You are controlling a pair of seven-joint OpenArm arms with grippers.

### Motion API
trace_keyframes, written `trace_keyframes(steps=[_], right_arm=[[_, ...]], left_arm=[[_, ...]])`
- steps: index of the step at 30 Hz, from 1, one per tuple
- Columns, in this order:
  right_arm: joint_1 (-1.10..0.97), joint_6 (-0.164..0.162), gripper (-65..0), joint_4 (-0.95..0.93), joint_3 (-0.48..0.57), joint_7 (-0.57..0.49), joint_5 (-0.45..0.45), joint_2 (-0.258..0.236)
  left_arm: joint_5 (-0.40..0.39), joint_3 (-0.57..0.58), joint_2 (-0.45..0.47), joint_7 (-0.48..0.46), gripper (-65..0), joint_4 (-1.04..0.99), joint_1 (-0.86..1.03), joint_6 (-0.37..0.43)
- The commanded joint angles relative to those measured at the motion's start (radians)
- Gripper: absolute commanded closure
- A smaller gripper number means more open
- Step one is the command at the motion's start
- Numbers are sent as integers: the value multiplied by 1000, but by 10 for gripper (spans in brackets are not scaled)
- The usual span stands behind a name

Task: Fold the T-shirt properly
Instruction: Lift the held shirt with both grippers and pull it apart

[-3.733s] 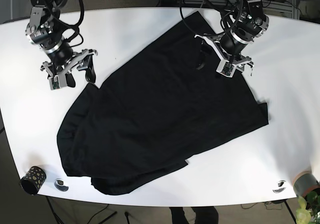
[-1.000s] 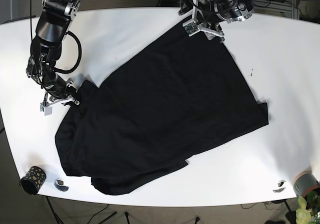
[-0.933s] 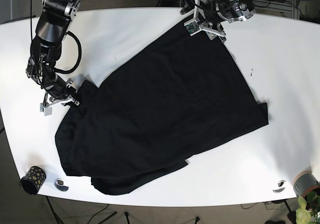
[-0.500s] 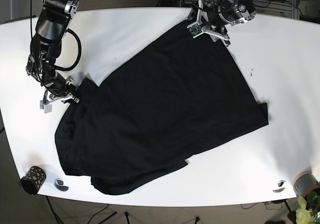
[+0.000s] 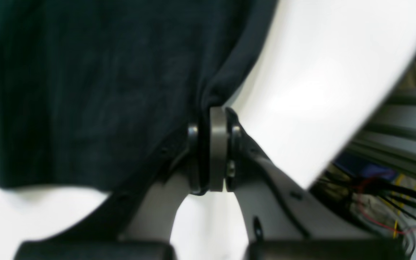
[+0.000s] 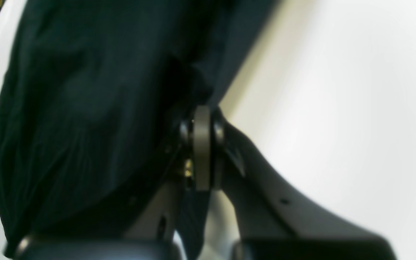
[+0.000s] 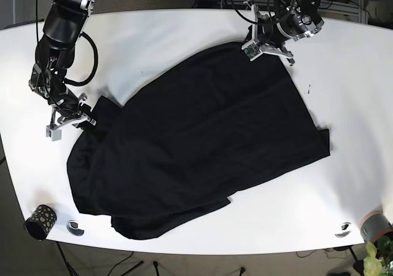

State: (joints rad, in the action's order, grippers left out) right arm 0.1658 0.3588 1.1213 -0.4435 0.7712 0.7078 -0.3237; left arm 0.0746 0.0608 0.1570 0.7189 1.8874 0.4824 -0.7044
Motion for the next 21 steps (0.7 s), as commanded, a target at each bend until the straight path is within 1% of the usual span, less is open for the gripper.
trace_keyframes(steps=[1,4,7,10,12,14,19,21], right_arm=[[7,7,0,58,-4,-12,17,-16],[-22,9,0,102,-4,-12,17,-16],[-62,10,0,141,-2,-12,9,-16],[-101,13,0,177,-2,-12,-49,-15],[-142,15,0,237,-4,-12,-81,-13],[-196,15,0,313,-4,-12,-95,-13],[-328,15,0,518,-5,-12,-93,-15],[-374,15,0,601,-7,-12,-95,-15]], left_arm=[[23,-77,-18,23,0,33,2,6],[21,-160,-37,23,0,65,2,6],[21,-217,-41,23,0,82,-11,6],[21,-264,-41,25,0,80,-26,6],[21,-313,-43,25,0,84,-26,6],[21,-359,-43,25,0,88,-31,6],[15,-470,-44,25,0,111,-35,6],[-8,-502,-44,25,0,116,-64,6]])
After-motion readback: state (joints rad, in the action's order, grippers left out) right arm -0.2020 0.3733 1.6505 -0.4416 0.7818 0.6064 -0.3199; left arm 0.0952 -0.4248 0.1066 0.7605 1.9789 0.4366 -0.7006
